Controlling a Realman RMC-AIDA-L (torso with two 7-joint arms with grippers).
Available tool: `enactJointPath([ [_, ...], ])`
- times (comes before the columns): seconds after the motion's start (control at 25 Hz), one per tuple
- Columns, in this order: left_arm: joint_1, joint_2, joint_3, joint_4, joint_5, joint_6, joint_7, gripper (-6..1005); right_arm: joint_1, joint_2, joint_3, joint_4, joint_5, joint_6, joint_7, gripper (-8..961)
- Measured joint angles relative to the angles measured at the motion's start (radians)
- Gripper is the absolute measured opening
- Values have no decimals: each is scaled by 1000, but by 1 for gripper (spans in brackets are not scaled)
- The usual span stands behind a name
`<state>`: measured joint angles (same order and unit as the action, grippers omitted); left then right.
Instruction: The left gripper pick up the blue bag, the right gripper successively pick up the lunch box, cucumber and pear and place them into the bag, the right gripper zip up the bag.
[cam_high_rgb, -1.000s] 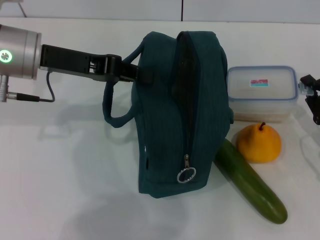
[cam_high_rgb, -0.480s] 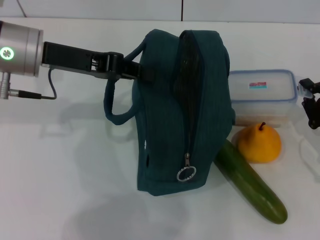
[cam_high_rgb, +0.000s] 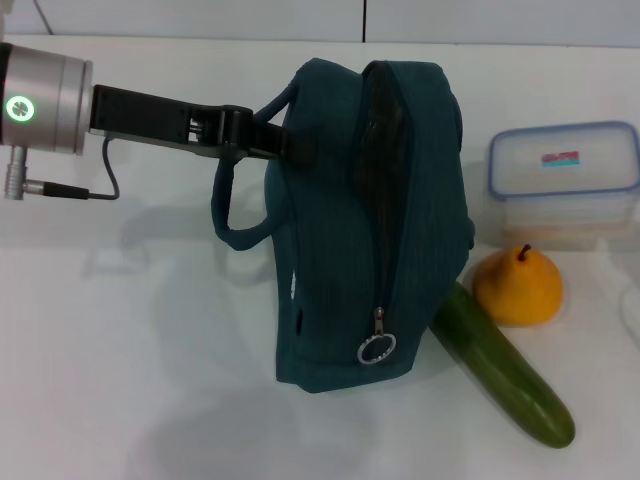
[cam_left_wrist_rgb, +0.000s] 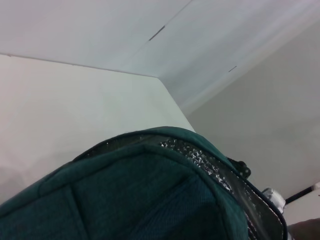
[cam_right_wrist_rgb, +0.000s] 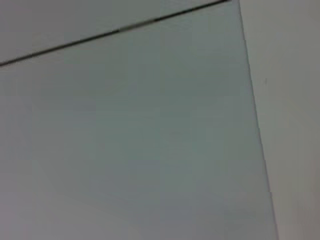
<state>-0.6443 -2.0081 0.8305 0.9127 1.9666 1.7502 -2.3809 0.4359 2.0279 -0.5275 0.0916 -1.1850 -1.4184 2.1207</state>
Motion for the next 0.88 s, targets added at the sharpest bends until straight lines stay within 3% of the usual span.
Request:
enactJointPath([
  [0.6,-16,-3,5,0,0,-2,2,53,4,0,73,20,13,-174,54,95],
  [0.88,-17,-9,6,0,0,-1,1,53,-5,0,84,23,10,-142,55,95],
])
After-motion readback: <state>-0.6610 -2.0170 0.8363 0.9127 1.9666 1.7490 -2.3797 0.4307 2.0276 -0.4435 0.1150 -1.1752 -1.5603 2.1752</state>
